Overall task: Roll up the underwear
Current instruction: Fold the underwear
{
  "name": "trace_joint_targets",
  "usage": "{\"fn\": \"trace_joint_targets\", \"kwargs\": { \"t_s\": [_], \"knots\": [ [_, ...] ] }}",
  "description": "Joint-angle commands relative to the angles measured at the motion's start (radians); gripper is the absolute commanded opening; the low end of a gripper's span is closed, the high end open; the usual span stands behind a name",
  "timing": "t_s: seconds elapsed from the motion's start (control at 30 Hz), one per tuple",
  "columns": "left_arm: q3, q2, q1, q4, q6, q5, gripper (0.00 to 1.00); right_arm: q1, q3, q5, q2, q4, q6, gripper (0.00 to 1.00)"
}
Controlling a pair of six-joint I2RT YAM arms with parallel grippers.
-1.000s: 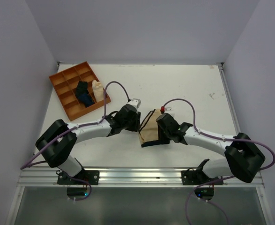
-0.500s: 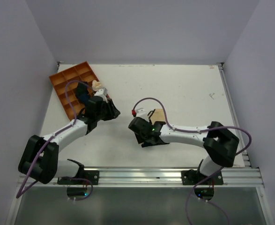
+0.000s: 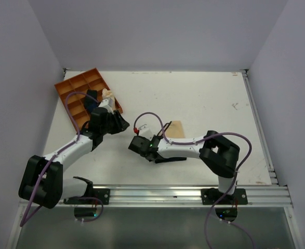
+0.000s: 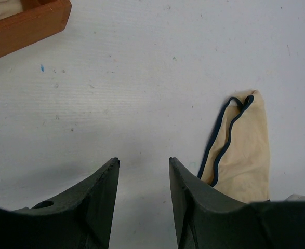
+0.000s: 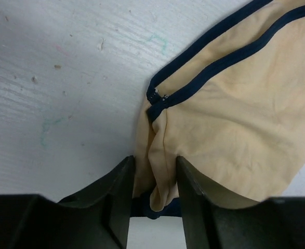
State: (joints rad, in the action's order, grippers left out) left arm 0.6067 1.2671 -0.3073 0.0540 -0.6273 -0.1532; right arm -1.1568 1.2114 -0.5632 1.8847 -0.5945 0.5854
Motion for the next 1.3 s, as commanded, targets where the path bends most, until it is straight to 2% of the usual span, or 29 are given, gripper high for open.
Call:
{"fn": "trace_joint_targets", "kwargs": {
  "t_s": [0.0,0.1,0.13,0.23,0.3,0.37,0.43,0.47,0.5,0.6,0.7,0.73,0.93,1.27],
  "knots": [
    [-0.004,-0.017,0.014,0.05,0.001,-0.017,0.48,-0.009,0.04,-0.044,0.03,-0.05,0.027,0.39],
    [-0.002,-0.017,0.014,0.047,0.006,-0.014,0.48,-0.009,0.059,-0.034,0.051,-0.064,0.036,0.26],
    [-0.002,-0.017,0.016,0.047,0.006,-0.011,0.48,-0.009,0.059,-0.024,0.05,-0.054,0.036,0.17],
    [0.002,-0.023,0.022,0.043,0.012,-0.016,0.48,-0.011,0.041,0.008,0.01,0.0,0.004,0.01],
    [0.007,-0.025,0.028,0.044,0.026,-0.028,0.48,-0.011,0.011,0.083,-0.038,0.042,-0.024,0.0],
    [0.018,-0.022,0.028,0.072,0.07,-0.109,0.47,-0.011,-0.067,0.137,-0.126,0.113,-0.039,0.0],
    [0.021,-0.011,0.028,0.125,0.08,-0.196,0.46,-0.012,-0.171,0.207,-0.189,0.198,-0.053,0.0],
    [0.024,0.006,0.025,0.148,0.089,-0.304,0.43,-0.012,-0.205,0.232,-0.24,0.229,-0.062,0.0],
    [0.027,0.017,0.022,0.17,0.087,-0.346,0.42,-0.014,-0.234,0.265,-0.263,0.252,-0.071,0.0],
    [0.064,0.067,-0.045,0.185,0.113,-0.397,0.4,-0.012,-0.323,0.293,-0.328,0.32,-0.082,0.0],
    [0.096,0.153,-0.128,0.254,0.1,-0.491,0.39,-0.014,-0.386,0.313,-0.381,0.357,-0.081,0.0],
    [0.097,0.178,-0.142,0.324,0.083,-0.54,0.39,-0.014,-0.41,0.316,-0.395,0.375,-0.081,0.0],
    [0.114,0.348,-0.188,0.51,-0.014,-0.634,0.36,-0.012,-0.476,0.35,-0.476,0.443,-0.084,0.0],
    [0.134,0.557,-0.253,0.69,-0.106,-0.686,0.35,-0.011,-0.507,0.359,-0.539,0.46,-0.075,0.0]
  ]
}}
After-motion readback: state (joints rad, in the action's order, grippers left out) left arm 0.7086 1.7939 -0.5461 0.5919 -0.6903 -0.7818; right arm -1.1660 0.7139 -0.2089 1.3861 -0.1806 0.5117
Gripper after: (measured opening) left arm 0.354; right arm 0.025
